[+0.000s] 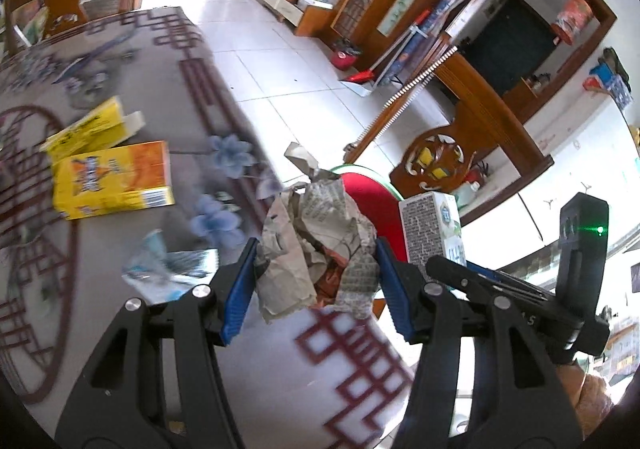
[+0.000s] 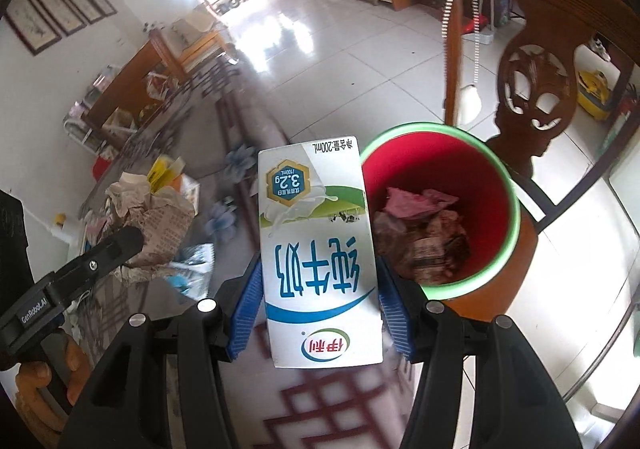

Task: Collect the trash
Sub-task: 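Carry the milk carton with the right tool toward the red bin while the left tool carries the newspaper, then open the right tool over the red bin while the left tool releases the newspaper into it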

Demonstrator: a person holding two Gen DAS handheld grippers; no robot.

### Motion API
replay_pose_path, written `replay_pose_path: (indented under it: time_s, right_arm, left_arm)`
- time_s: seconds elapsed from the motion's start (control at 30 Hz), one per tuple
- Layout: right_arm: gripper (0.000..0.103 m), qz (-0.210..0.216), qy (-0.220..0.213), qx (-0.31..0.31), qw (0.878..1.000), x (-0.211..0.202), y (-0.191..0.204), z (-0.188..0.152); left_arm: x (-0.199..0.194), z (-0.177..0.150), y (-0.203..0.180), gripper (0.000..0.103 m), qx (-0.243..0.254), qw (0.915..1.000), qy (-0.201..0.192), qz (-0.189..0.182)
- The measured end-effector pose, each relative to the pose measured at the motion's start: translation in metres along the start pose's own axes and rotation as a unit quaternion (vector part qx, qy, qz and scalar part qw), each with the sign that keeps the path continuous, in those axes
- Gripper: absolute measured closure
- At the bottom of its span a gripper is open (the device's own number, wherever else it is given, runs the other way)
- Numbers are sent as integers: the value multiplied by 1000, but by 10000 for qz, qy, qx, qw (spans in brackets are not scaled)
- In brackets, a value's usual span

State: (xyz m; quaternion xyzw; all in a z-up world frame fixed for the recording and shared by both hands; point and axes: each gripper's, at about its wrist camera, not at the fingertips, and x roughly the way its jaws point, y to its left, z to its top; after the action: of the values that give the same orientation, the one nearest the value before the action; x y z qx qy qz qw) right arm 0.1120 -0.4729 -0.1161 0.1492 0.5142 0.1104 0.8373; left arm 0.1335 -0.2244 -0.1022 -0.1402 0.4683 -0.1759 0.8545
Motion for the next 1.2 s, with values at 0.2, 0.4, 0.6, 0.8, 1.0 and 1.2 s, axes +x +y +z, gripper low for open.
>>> replay_pose_path:
  time_s: [0.2, 0.4, 0.6, 0.8, 1.0, 1.2]
  right_arm:
    - [50, 56, -12, 300, 9995, -5, -36, 6]
    - [50, 95, 7, 478, 9988, -5, -60, 18]
    - [50, 145, -55, 654, 9977, -6, -81, 34]
    - [40, 102, -185, 735, 9971, -6, -92, 46]
    - [29, -115, -341, 716, 9968, -8, -95, 54]
    - [29, -51, -257, 721, 9971, -2, -87, 48]
  left_arm:
    - [21, 6, -28, 48, 143, 9998, 127, -44]
    - [47, 12, -42, 48, 116, 9993, 325, -118]
    - [75, 22, -59, 48, 234, 9985, 475, -118]
    - [96, 33, -75, 27, 379, 9966, 687, -253]
    - [89, 32, -76, 20, 365, 9978, 493, -235]
    - [71, 23, -53, 20, 156, 9991, 386, -65]
